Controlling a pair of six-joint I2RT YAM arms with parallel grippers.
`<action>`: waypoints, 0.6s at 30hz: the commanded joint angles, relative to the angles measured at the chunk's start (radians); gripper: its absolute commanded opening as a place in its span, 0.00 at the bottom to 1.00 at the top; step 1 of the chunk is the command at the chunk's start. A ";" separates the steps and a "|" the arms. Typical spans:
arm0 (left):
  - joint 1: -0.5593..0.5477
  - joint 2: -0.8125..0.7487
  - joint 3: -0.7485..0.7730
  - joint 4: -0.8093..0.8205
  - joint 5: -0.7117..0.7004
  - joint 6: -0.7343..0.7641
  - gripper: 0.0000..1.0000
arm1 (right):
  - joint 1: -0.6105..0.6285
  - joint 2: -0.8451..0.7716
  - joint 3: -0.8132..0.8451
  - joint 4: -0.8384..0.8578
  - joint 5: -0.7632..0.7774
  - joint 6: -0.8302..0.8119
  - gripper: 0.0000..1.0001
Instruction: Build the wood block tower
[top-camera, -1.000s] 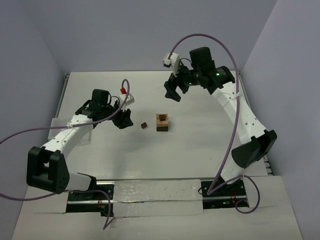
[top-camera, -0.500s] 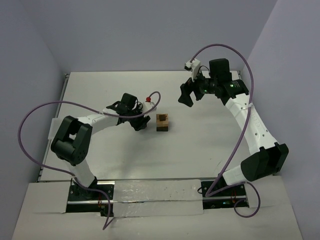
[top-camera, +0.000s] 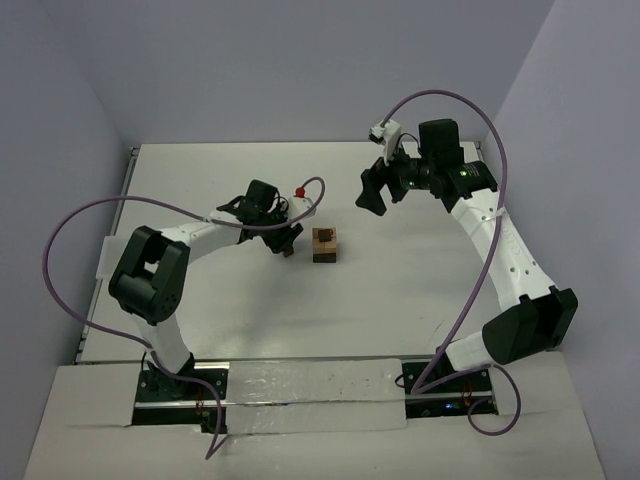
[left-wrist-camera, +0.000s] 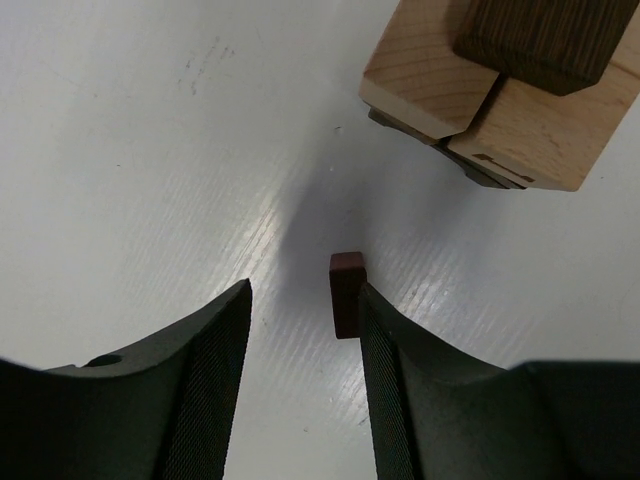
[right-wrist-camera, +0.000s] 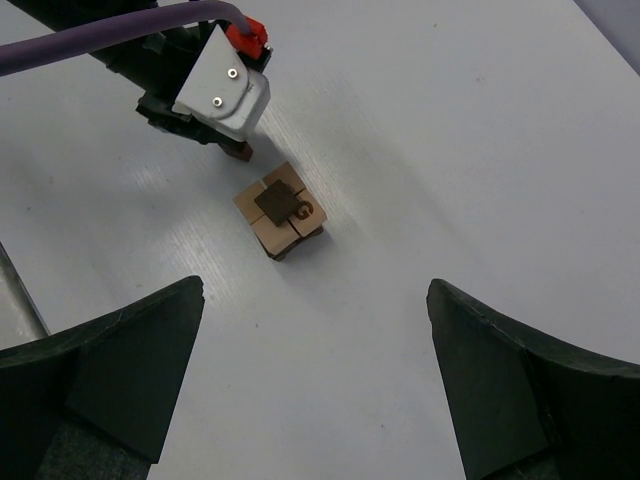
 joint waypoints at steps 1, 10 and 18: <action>-0.003 0.013 0.046 -0.027 0.032 0.014 0.54 | -0.006 -0.016 0.004 0.028 -0.019 -0.009 1.00; -0.003 -0.017 0.037 -0.024 0.053 -0.004 0.57 | -0.006 -0.003 0.009 0.026 -0.033 -0.002 1.00; -0.004 -0.036 0.049 -0.019 0.057 -0.030 0.56 | -0.005 0.000 -0.005 0.022 -0.044 -0.002 1.00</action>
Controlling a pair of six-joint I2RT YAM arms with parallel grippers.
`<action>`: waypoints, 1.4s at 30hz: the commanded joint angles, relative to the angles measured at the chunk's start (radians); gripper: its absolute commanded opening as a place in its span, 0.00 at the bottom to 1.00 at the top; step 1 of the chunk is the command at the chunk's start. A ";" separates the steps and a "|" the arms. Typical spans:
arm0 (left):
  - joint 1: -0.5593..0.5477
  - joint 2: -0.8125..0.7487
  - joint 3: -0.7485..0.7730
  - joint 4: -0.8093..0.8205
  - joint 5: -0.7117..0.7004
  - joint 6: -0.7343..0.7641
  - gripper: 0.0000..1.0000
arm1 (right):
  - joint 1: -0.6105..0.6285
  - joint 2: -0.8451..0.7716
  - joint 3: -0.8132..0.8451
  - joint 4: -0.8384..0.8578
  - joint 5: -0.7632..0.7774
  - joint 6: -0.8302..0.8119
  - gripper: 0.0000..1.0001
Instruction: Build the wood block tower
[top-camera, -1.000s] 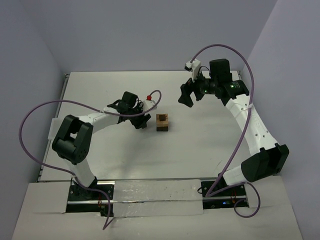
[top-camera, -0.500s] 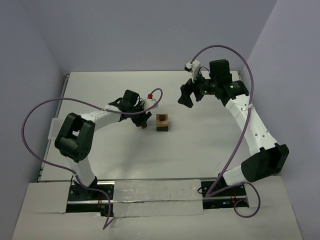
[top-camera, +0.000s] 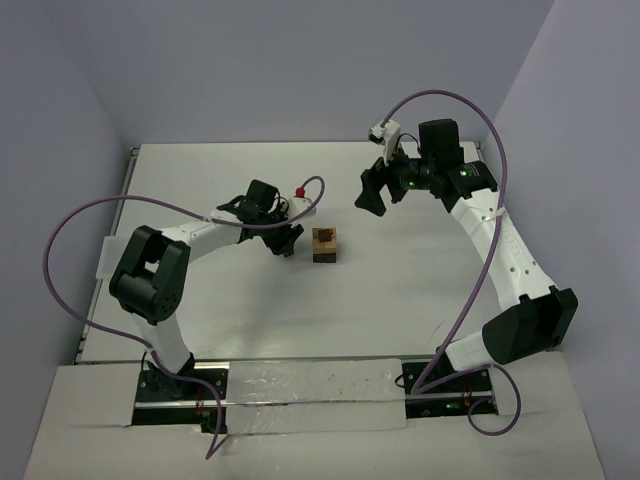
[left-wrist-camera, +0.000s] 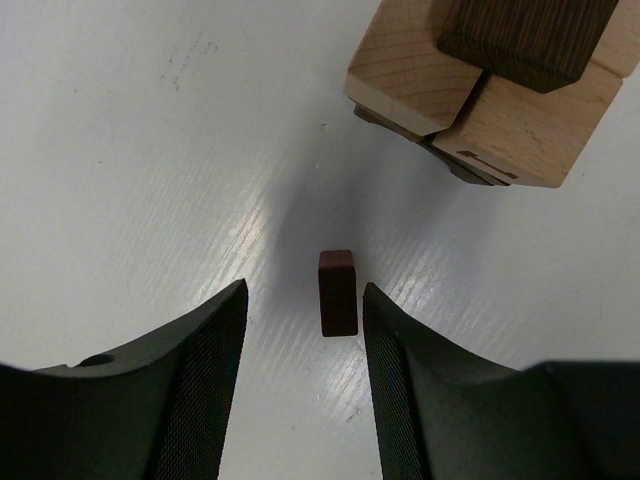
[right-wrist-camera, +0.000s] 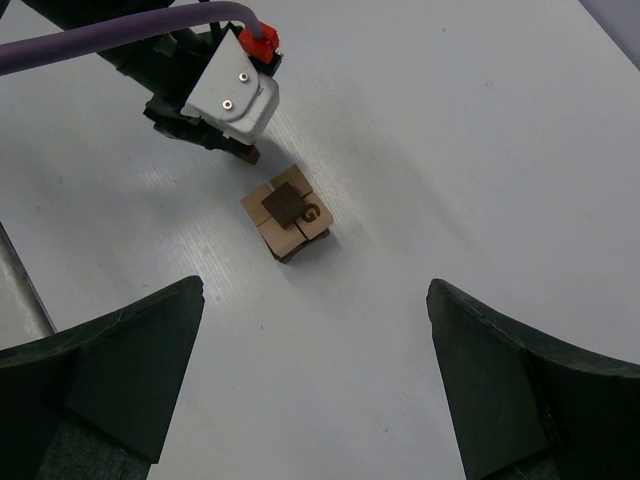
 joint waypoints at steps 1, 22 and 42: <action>-0.004 -0.040 0.043 0.001 0.040 -0.017 0.56 | -0.006 -0.002 -0.007 0.022 -0.025 -0.005 1.00; -0.007 0.013 0.071 -0.056 0.016 0.004 0.53 | -0.006 -0.008 -0.027 0.026 -0.023 -0.019 1.00; -0.018 0.057 0.090 -0.081 -0.016 0.000 0.40 | -0.005 -0.005 -0.032 0.035 -0.024 -0.021 0.99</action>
